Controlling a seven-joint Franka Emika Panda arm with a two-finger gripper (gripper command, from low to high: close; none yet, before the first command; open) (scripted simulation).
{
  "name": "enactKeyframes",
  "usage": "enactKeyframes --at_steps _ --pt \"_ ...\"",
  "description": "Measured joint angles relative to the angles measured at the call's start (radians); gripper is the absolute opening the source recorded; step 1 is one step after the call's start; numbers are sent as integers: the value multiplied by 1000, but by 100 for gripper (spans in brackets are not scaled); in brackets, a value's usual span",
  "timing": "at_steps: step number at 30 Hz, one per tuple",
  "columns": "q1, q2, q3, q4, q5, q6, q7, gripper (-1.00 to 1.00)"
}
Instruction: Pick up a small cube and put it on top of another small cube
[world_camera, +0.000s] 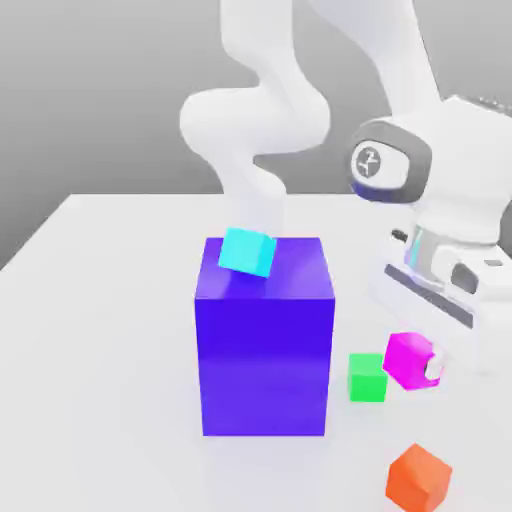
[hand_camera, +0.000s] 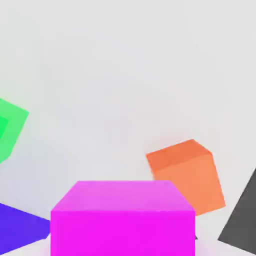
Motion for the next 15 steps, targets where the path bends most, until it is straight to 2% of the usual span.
enactKeyframes --at_steps 7,9,12,15 --pt "87 -155 15 -190 327 38 265 -100" --pt "85 -191 -4 -238 394 40 320 -100" --pt "66 -138 -7 -259 405 108 363 -100" --pt "46 -34 -4 -258 352 209 405 -100"
